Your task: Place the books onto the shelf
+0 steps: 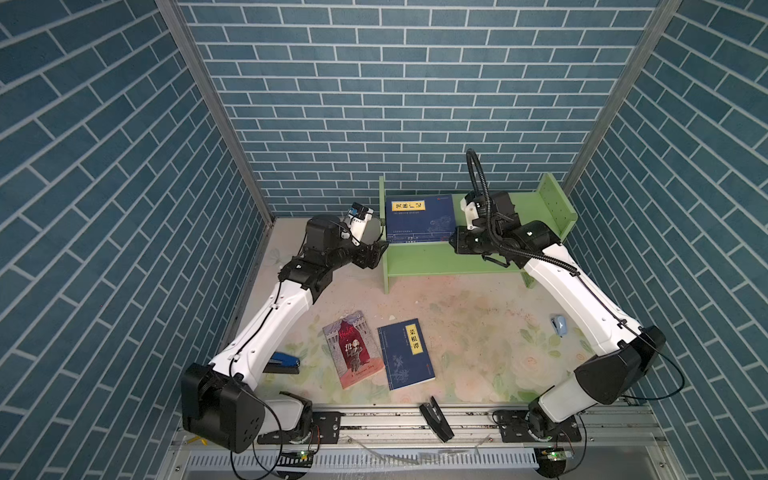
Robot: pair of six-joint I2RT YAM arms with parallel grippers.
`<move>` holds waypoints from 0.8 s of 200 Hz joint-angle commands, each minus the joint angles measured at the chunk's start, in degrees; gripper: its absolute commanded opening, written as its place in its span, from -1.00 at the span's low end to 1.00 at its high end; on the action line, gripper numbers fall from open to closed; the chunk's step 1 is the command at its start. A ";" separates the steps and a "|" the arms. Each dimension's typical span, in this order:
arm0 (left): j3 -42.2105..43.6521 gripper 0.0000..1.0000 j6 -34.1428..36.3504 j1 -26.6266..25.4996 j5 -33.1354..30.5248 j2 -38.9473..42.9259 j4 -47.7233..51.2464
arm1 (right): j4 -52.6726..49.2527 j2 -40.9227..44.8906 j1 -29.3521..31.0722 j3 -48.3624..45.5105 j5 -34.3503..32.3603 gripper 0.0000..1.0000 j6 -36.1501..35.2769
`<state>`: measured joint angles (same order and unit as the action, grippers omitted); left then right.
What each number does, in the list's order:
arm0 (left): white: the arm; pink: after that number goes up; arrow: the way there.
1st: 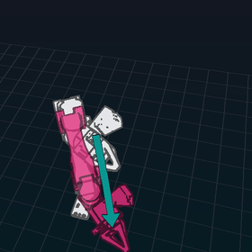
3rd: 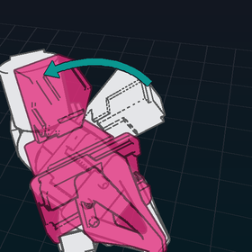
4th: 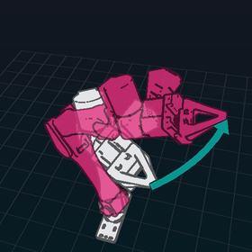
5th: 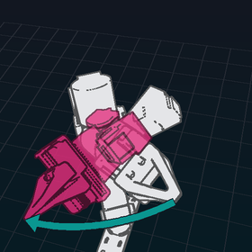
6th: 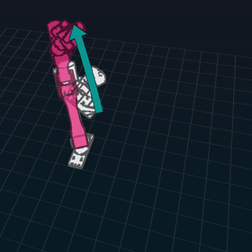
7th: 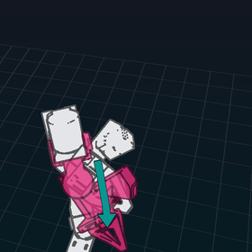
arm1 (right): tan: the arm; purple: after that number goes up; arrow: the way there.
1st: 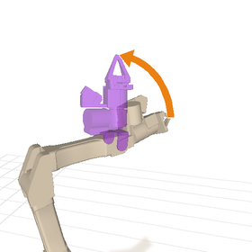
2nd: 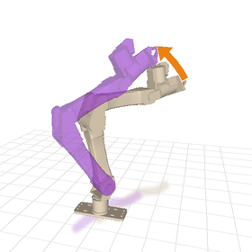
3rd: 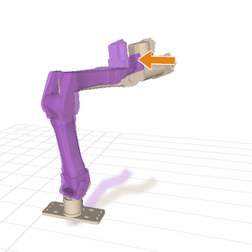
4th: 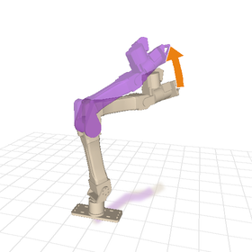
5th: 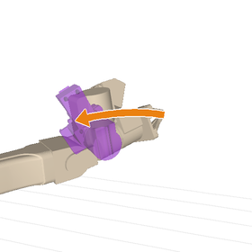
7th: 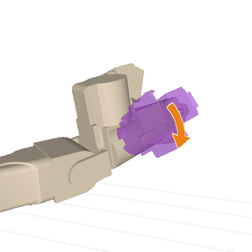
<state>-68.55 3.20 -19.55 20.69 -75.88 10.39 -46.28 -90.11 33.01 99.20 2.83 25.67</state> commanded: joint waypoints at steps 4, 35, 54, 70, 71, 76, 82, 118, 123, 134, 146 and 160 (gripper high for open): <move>0.18 0.74 -0.21 -0.31 0.69 0.72 -0.69 | 0.79 1.99 -0.20 -0.03 1.92 -0.52 0.42; -0.34 0.74 -0.21 -0.31 0.71 0.72 0.49 | 3.17 4.87 -0.26 -1.59 5.40 -0.48 1.59; -0.83 0.74 0.14 -0.27 0.61 1.07 1.28 | 3.53 6.64 -0.24 -2.40 5.36 -0.45 2.11; -1.26 0.74 0.27 -0.31 0.98 1.34 2.25 | 4.27 8.52 -0.23 -3.57 4.54 -0.41 2.43; -1.29 0.74 0.29 -0.31 1.04 1.34 2.34 | 4.36 8.62 -0.23 -3.62 4.46 -0.41 2.44; -1.53 0.74 0.31 -0.31 1.11 1.39 2.71 | 4.65 9.05 -0.28 -3.89 4.07 -0.40 2.45; -1.82 0.74 0.27 -0.29 1.11 1.51 3.09 | 4.93 9.45 -0.32 -4.02 3.58 -0.38 2.62; -3.63 0.74 -0.60 -0.30 1.33 0.79 3.56 | 6.20 7.81 -2.53 -3.38 3.80 -0.25 3.44; -3.82 0.74 -0.79 -0.31 1.36 0.68 3.37 | 6.81 7.55 -2.85 -3.54 3.84 -0.24 3.63; -4.19 0.74 -1.24 -0.31 1.42 0.49 3.16 | 8.13 7.23 -3.98 -3.81 3.94 -0.23 4.23; -4.48 0.74 -1.44 -0.31 1.55 0.37 2.90 | 9.57 7.01 -5.08 -4.27 4.15 -0.22 4.70; -4.50 0.74 -1.43 -0.31 1.61 0.18 2.54 | 11.91 6.72 -6.35 -5.01 5.56 -0.22 5.53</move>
<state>-71.44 2.48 -19.55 21.30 -75.85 13.15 -39.00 -82.72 28.49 95.39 6.98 28.64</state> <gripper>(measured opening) 0.869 0.389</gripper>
